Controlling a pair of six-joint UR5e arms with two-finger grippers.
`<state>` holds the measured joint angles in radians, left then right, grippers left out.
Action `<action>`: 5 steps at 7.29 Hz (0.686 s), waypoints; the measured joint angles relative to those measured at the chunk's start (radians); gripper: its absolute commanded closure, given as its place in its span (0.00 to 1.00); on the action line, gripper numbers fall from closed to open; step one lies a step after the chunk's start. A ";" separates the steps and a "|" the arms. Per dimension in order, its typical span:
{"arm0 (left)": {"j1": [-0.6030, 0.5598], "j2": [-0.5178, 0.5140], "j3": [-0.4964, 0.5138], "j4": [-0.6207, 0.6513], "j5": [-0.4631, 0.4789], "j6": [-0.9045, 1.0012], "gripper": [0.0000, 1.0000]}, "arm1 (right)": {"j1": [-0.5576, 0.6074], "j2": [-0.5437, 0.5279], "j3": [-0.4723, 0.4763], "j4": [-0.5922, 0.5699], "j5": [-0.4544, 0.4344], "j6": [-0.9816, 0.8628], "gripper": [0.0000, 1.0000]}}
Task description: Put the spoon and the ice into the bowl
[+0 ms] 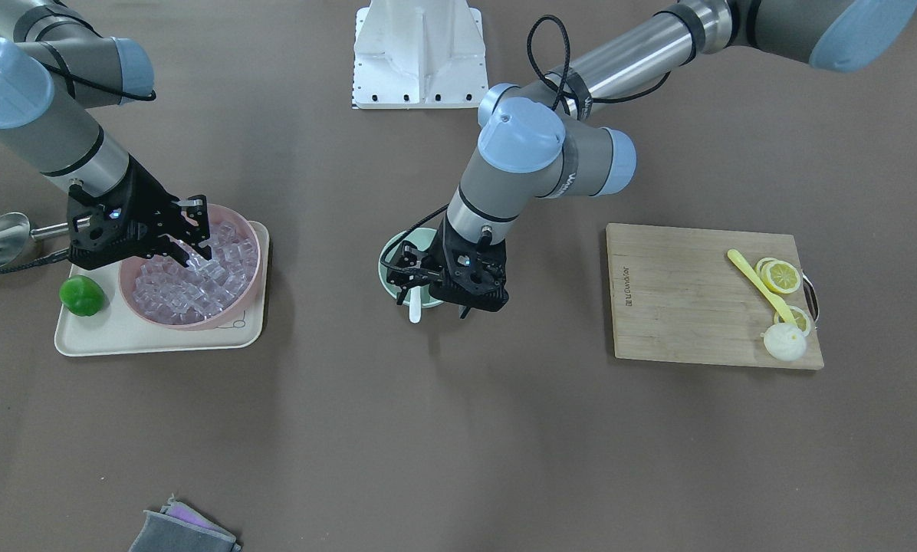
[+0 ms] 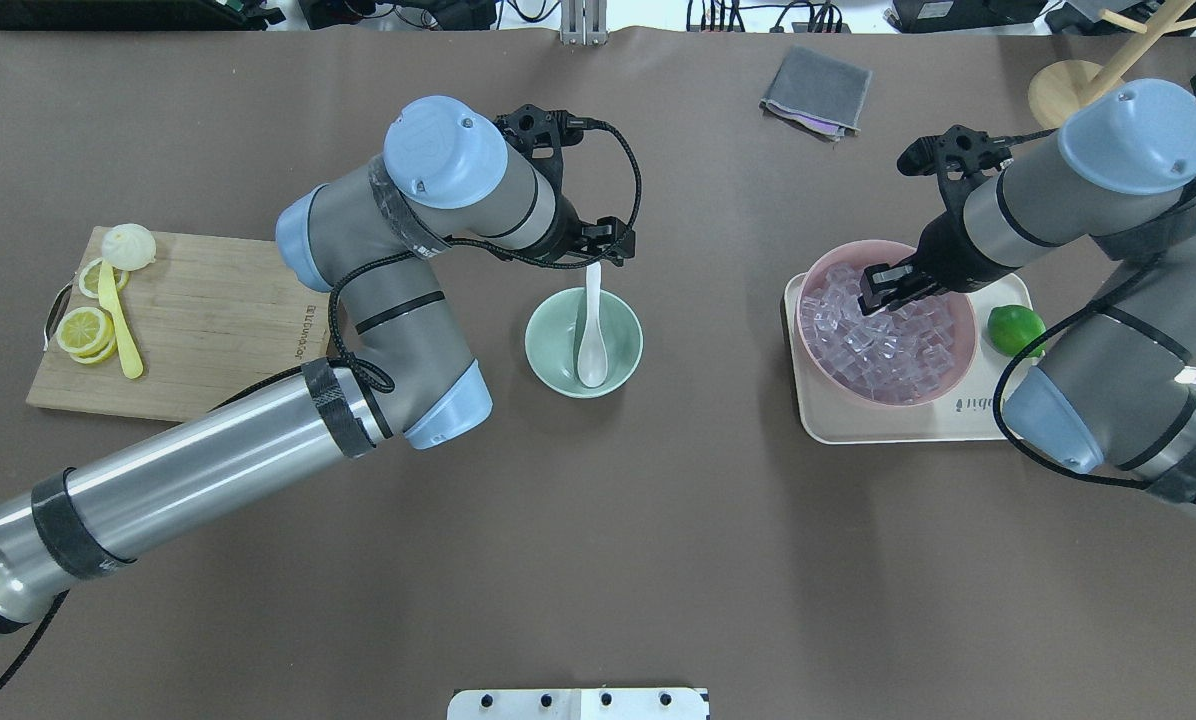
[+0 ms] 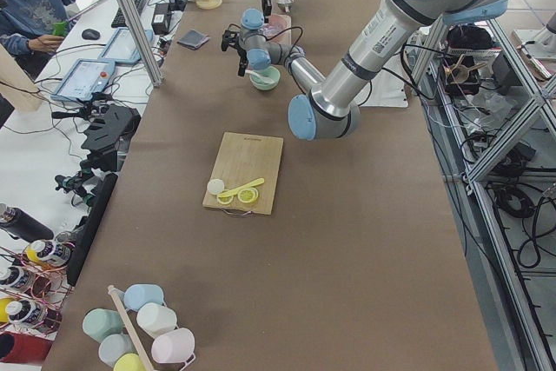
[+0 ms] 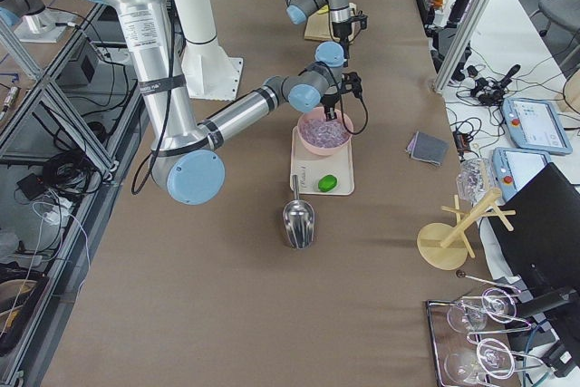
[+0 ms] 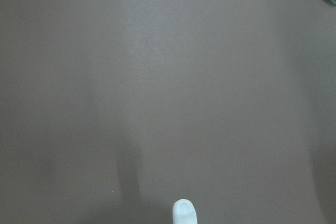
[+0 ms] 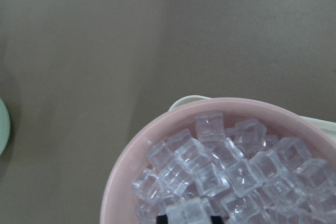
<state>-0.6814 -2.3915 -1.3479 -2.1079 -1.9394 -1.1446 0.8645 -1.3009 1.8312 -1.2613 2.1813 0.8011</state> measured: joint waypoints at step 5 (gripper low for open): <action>-0.365 0.430 -0.276 0.011 -0.388 0.341 0.03 | -0.230 0.321 -0.111 -0.004 -0.273 0.362 1.00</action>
<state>-1.0460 -1.9616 -1.6242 -2.0967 -2.3273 -0.8037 0.6345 -0.9799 1.7206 -1.2651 1.9082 1.1634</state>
